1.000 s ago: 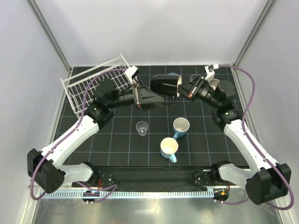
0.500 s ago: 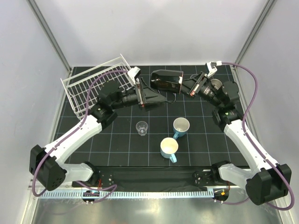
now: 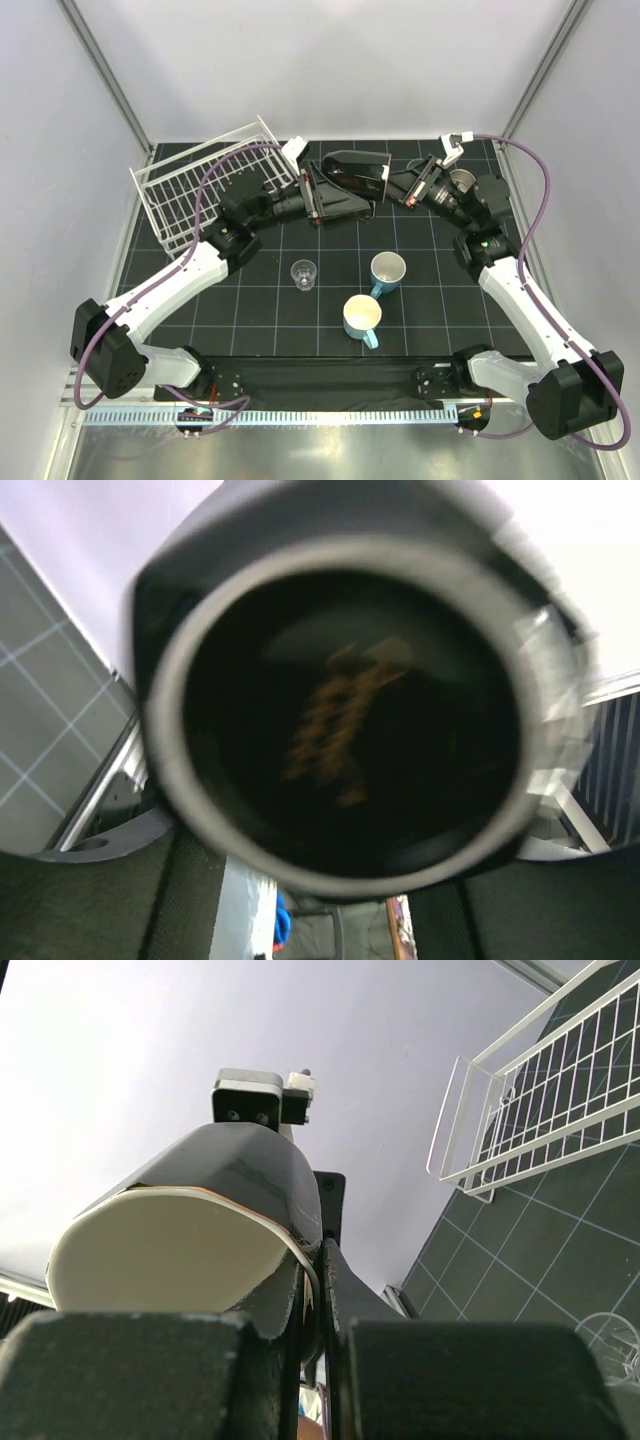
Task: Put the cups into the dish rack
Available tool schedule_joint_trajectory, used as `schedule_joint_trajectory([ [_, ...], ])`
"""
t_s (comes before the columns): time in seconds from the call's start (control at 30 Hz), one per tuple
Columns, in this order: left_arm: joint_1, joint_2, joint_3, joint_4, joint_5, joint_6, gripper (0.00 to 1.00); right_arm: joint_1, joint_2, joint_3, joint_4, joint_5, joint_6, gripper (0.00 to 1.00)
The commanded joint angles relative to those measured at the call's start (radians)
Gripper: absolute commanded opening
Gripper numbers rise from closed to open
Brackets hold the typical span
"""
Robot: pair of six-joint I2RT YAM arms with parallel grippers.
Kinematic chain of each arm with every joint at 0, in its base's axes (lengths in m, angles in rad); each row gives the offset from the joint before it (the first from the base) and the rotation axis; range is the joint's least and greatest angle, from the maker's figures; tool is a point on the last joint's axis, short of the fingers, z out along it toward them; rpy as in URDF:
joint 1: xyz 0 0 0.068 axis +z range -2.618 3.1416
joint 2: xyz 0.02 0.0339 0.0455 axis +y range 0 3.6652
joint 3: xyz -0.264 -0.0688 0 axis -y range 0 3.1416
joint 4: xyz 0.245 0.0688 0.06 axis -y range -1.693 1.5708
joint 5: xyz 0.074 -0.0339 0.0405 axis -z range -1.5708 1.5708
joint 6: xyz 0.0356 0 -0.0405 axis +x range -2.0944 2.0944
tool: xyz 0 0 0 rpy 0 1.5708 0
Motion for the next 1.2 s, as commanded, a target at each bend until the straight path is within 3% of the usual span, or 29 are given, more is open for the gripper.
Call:
schedule_joint_trajectory([
  [0.0, -0.002, -0.001, 0.048, 0.075, -0.046, 0.004, 0.60, 0.011, -0.040, 0.013, 0.107, 0.007, 0.018, 0.04],
  [0.27, -0.010, 0.019, 0.062, 0.080, -0.088, -0.002, 0.47, 0.017, -0.040, 0.008, 0.110, 0.020, 0.011, 0.04],
  [0.33, -0.013, 0.028, 0.070, 0.081, -0.092, 0.000, 0.39, 0.019, -0.042, 0.007, 0.110, 0.026, 0.008, 0.04],
  [0.47, -0.012, 0.031, 0.071, 0.086, -0.103, 0.000, 0.00, 0.020, -0.037, 0.019, 0.084, 0.019, -0.011, 0.04],
  [0.6, -0.013, 0.021, 0.087, 0.066, -0.117, 0.032, 0.00, 0.022, -0.043, 0.015, 0.050, 0.027, -0.046, 0.04],
  [0.67, -0.013, 0.016, 0.105, -0.018, -0.117, 0.083, 0.00, 0.022, -0.046, 0.031, -0.031, 0.031, -0.086, 0.04],
  [0.9, 0.001, -0.022, 0.139, -0.199, -0.146, 0.202, 0.00, 0.017, -0.066, 0.105, -0.378, 0.103, -0.287, 0.43],
  [1.0, 0.013, -0.038, 0.159, -0.292, -0.167, 0.261, 0.00, 0.009, -0.071, 0.143, -0.543, 0.138, -0.379, 0.53],
  [1.17, 0.056, -0.050, 0.186, -0.413, -0.207, 0.322, 0.00, 0.008, -0.077, 0.209, -0.802, 0.269, -0.561, 0.56],
])
